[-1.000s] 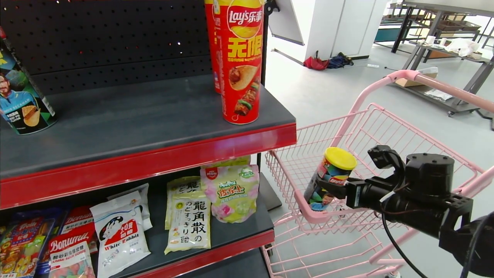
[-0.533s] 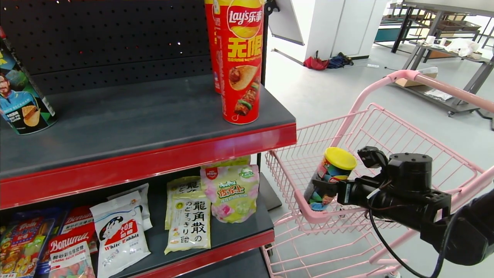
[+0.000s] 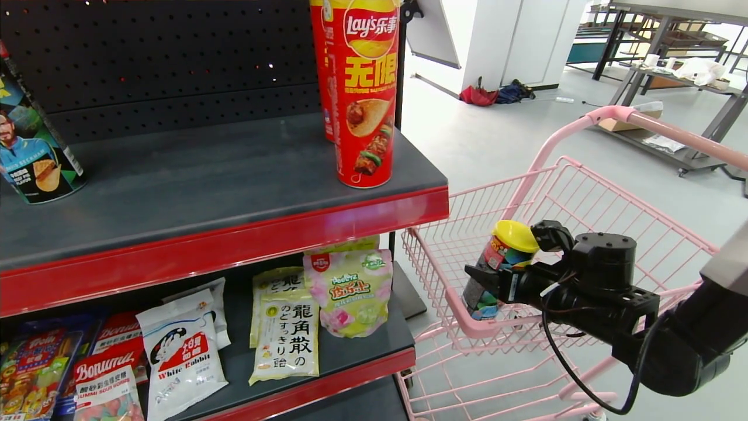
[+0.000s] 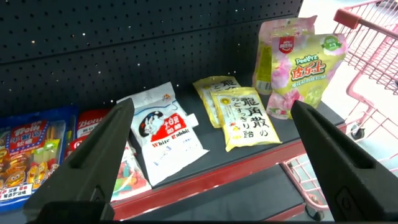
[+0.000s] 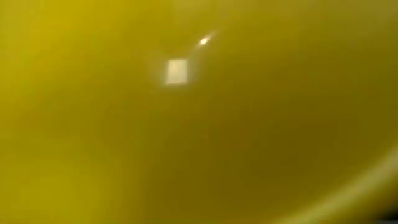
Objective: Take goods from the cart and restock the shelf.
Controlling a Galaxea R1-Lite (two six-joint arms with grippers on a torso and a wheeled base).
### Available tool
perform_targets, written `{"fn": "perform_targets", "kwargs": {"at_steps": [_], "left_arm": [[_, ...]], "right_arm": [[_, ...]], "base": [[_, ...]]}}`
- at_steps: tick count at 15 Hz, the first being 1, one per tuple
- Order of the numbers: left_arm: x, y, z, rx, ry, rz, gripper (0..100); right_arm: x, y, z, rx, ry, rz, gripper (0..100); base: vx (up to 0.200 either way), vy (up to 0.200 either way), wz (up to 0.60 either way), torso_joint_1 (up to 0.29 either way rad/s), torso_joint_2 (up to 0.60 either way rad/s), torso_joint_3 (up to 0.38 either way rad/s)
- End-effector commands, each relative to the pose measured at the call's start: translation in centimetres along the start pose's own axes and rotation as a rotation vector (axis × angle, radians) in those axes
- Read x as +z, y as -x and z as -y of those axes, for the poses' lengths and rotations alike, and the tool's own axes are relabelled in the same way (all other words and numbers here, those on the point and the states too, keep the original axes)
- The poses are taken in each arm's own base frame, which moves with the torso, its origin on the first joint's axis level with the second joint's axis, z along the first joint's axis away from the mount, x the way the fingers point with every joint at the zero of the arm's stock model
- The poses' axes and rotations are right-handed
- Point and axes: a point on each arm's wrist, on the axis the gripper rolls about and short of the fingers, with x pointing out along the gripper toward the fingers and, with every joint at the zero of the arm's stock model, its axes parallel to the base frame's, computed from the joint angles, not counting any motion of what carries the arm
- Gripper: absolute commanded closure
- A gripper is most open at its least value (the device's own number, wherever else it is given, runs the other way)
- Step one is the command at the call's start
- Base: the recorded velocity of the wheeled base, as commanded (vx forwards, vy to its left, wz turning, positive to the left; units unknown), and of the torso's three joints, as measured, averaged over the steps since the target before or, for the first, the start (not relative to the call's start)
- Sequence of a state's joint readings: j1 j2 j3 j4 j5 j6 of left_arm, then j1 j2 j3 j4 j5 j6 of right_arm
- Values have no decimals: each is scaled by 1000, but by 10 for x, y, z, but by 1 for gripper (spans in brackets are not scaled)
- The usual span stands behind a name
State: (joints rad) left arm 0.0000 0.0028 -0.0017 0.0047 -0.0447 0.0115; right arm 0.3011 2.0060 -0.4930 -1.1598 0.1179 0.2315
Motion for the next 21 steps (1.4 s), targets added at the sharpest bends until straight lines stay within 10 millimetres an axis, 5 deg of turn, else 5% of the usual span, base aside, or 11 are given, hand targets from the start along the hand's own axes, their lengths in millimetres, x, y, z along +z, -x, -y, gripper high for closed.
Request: {"fn": "perform_targets", "kwargs": {"at_steps": [1,6,7,14,16,17,18,20,21], "left_arm": [[0,0,0,0,-1,0,0],[0,0,0,0,-1,0,0],[0,0,0,0,-1,0,0],[0,0,0,0,-1,0,0],[0,0,0,0,-1,0,0],[0,0,0,0,-1,0,0],[0,0,0,0,-1,1,0],[0,0,0,0,-1,0,0],[0,0,0,0,-1,1,0]], "right_arm": [[-3,-3,-2,5,2,-10,0],[3,-9,-8,15,14,19,0],[1,-9,-9,18,17,12,100],[11,-8,-12,-1,28,72,100],[57,-3,-13,-16,82,220,100],[64,-1,-12,-20,91,238,100],[108,17,-13,-45,134,313,100],[144,52,-18,-72,170,347,100],[161,95,-27,-95,213,331,100]], "base": [[0,0,0,0,0,0],[0,0,0,0,0,0],[0,0,0,0,0,0],[0,0,0,0,0,0],[0,0,0,0,0,0],[0,0,0,0,0,0],[0,0,0,0,0,0],[0,0,0,0,0,0],[0,0,0,0,0,0]]}}
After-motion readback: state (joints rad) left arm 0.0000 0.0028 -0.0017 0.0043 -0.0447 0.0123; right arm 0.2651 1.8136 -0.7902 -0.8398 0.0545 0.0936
